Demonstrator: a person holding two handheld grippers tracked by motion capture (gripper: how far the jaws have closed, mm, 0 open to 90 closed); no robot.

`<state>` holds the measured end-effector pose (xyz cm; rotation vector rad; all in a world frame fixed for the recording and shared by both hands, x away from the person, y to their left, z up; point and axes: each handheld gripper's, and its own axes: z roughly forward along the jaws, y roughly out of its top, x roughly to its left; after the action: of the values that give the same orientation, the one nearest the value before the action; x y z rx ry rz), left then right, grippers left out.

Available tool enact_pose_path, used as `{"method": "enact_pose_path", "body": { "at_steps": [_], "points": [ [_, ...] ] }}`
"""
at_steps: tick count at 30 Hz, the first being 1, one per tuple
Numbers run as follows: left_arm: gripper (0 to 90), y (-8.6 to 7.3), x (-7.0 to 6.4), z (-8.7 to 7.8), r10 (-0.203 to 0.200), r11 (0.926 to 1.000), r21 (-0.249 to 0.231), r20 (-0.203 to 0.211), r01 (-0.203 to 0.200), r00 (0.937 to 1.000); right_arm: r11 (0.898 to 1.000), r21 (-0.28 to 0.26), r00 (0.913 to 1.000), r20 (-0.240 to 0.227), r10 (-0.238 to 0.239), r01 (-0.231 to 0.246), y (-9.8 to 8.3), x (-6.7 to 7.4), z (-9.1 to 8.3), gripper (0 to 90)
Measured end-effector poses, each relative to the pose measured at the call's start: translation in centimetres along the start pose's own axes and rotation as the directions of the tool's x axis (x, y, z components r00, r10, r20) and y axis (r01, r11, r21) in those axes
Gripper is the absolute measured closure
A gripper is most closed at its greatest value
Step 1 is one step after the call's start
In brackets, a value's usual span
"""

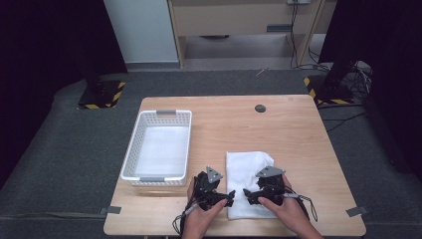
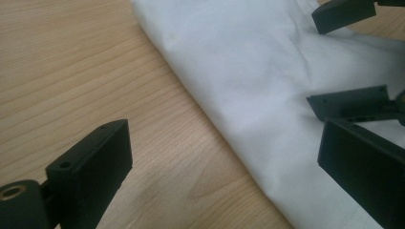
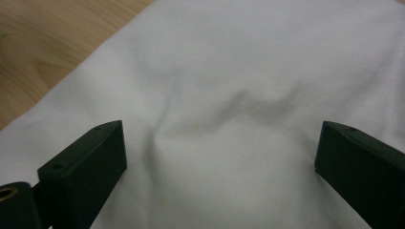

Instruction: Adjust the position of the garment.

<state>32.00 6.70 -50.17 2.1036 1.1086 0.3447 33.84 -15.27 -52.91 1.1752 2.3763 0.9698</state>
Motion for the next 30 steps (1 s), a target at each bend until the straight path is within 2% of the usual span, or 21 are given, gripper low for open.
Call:
{"method": "enact_pose_path", "body": {
  "at_steps": [3,6,7,9,16,21,30],
  "points": [
    [3.9,0.8,-0.3,0.2,0.016,0.9999,0.007,0.015,-0.016,0.9998,0.999,0.005,0.9986,-0.018,-0.049,0.049,0.0,0.1,-0.7,3.5],
    [3.5,2.1,-0.4,0.1,0.038,0.9992,0.013,0.02,-0.038,0.9991,0.997,-0.004,0.9968,-0.037,-0.071,0.071,0.3,-0.1,-1.6,3.5],
    [3.4,2.1,-0.4,0.1,0.038,0.9992,0.013,0.02,-0.038,0.9991,0.997,-0.01,0.9963,-0.042,-0.074,0.074,0.3,-0.2,-1.9,3.6],
    [3.3,3.4,-0.4,0.0,0.056,0.9984,0.011,0.019,-0.056,0.9982,0.997,-0.015,0.9958,-0.048,-0.078,0.078,0.5,-0.4,-2.6,3.8],
    [3.5,5.9,-0.6,0.3,0.098,0.9948,0.024,0.034,-0.099,0.9946,0.996,-0.033,0.9932,-0.073,-0.09,0.088,0.5,-1.2,-4.6,4.4],
    [3.8,6.8,-0.9,0.7,0.112,0.9932,0.028,0.052,-0.113,0.9924,0.994,-0.018,0.9908,-0.086,-0.105,0.103,0.0,-1.5,-5.2,4.6],
    [3.8,7.9,-1.1,1.2,0.118,0.9914,0.05,0.049,-0.121,0.9918,0.993,-0.015,0.9858,-0.116,-0.121,0.12,0.0,-1.1,-5.6,4.7]
  ]
}}
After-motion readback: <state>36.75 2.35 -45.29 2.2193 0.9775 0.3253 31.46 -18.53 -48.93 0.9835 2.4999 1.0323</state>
